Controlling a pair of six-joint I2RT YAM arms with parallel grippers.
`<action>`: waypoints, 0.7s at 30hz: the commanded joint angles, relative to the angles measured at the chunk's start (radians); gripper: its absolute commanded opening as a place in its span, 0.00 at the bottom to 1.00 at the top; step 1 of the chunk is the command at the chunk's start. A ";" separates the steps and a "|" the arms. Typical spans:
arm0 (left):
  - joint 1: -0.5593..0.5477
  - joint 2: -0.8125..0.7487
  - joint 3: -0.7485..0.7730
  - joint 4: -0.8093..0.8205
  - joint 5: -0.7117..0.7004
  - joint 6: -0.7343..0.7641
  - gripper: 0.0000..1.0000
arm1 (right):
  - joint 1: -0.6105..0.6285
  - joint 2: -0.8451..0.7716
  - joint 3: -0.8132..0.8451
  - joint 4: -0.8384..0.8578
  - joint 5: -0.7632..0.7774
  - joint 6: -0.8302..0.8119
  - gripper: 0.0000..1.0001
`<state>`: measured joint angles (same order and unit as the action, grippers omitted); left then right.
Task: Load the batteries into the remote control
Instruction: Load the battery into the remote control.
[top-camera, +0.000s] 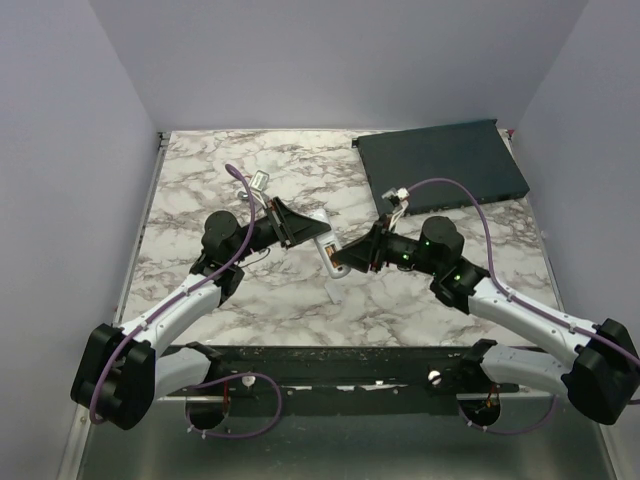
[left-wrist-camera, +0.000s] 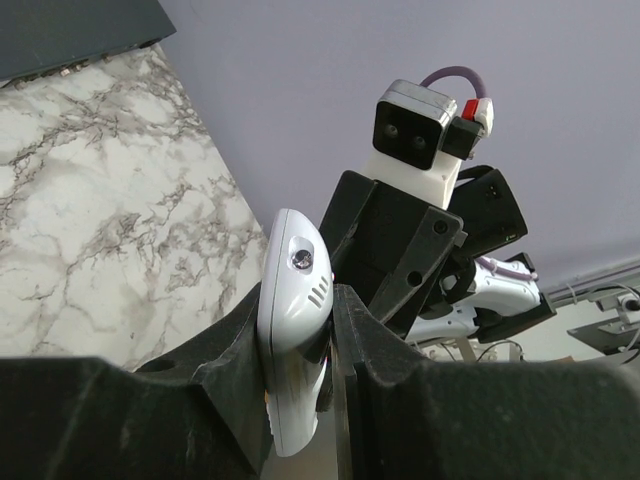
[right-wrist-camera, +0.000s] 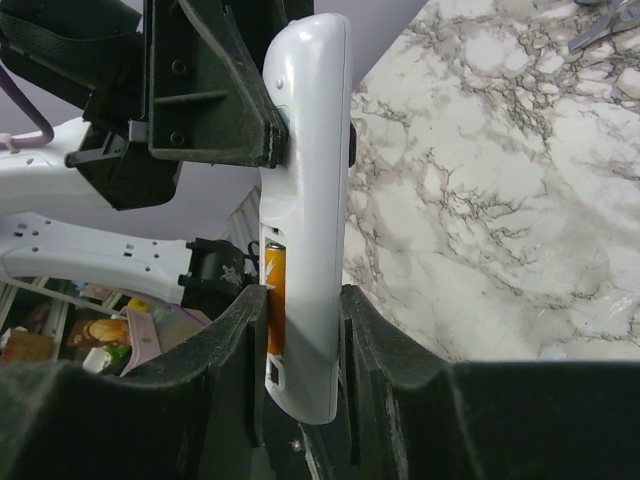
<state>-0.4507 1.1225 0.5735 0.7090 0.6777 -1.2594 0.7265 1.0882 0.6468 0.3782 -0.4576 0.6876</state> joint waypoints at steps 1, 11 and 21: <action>-0.014 -0.016 0.009 0.032 0.016 -0.031 0.00 | 0.001 0.033 0.032 -0.080 0.046 -0.076 0.12; -0.014 -0.007 0.016 0.026 0.017 -0.026 0.00 | 0.001 0.027 0.050 -0.137 0.088 -0.120 0.24; -0.015 0.002 -0.004 0.024 0.016 -0.018 0.00 | -0.001 -0.054 0.006 -0.012 0.026 -0.088 0.63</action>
<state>-0.4541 1.1259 0.5735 0.7013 0.6720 -1.2629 0.7269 1.0782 0.6781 0.3073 -0.4332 0.6052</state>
